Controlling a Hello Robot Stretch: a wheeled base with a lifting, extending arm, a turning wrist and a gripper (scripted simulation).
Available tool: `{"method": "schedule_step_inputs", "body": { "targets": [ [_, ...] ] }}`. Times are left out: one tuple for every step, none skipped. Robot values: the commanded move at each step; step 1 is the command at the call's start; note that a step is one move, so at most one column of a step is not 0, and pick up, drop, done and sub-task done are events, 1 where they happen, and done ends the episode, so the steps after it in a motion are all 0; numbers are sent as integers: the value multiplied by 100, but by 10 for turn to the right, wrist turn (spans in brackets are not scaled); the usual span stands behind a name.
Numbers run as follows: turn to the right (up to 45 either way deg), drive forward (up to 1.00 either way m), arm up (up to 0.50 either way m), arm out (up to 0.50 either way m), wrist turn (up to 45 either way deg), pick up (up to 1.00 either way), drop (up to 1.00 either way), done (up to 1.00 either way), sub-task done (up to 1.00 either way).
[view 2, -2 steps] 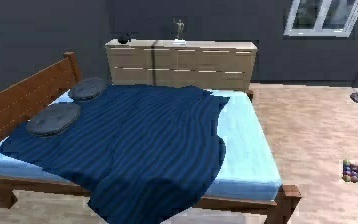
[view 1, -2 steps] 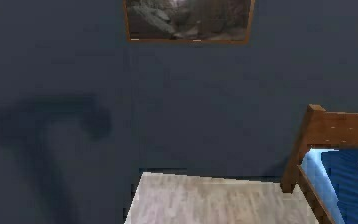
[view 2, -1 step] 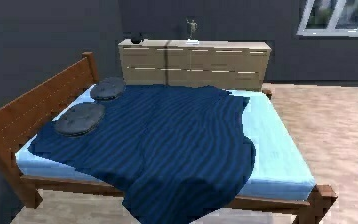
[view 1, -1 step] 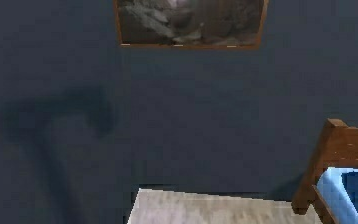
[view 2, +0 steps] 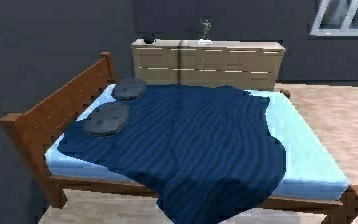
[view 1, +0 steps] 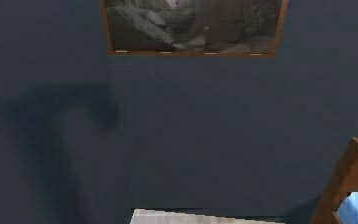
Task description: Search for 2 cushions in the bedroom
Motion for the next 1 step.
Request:
{"method": "schedule_step_inputs", "body": {
  "targets": [
    [450,0,0,0,0,0,0,0,0]
  ]
}}
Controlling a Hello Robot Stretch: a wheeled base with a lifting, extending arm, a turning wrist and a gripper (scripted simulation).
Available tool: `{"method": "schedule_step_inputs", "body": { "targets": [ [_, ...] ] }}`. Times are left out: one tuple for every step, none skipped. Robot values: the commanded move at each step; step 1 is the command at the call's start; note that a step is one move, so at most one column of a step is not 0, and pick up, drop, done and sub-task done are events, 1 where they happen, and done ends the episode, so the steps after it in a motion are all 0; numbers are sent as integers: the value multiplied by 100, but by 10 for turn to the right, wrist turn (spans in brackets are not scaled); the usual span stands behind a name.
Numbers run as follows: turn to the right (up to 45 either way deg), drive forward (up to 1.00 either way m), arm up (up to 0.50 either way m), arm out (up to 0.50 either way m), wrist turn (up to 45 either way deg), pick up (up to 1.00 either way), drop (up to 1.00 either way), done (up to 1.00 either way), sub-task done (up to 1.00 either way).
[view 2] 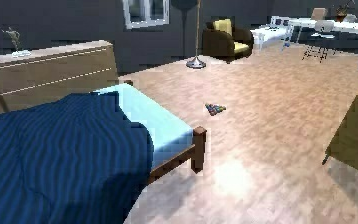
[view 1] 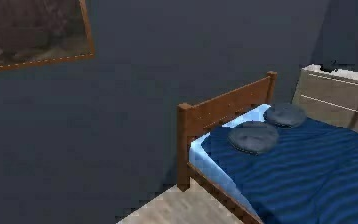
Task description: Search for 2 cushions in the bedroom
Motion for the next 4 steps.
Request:
{"method": "schedule_step_inputs", "body": {
  "targets": [
    [450,0,0,0,0,0,0,0,0],
    [0,5,0,0,0,0,0,0,0],
    [-450,0,0,0,0,0,0,0,0],
    [-60,0,0,0,0,0,0,0,0]
  ]
}}
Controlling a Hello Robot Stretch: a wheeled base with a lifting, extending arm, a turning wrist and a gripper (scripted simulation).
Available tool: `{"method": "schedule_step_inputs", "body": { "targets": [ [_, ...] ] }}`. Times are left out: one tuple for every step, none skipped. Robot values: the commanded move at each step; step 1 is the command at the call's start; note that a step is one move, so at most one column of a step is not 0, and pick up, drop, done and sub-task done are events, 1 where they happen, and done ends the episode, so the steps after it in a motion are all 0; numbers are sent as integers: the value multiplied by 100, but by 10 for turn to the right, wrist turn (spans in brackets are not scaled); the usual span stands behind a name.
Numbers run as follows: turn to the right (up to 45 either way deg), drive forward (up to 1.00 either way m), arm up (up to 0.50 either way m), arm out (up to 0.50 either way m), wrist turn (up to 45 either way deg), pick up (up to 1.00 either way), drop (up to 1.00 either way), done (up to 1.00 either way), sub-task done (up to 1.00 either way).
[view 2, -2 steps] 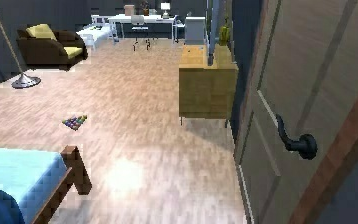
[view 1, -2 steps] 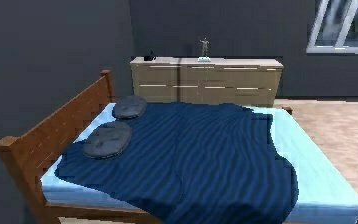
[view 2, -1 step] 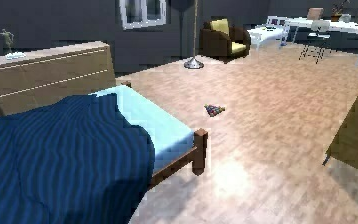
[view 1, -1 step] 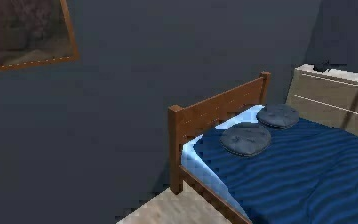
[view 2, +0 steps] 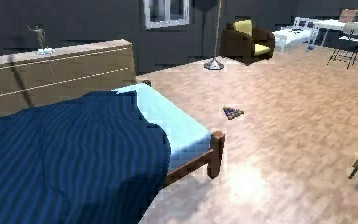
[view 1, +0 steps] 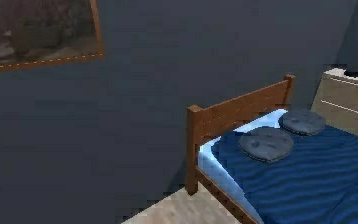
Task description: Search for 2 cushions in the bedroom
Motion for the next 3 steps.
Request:
{"method": "schedule_step_inputs", "body": {
  "targets": [
    [0,45,0,0,0,0,0,0,0],
    [450,0,0,0,0,0,0,0,0],
    [0,0,0,0,0,0,0,100,0]
  ]
}}
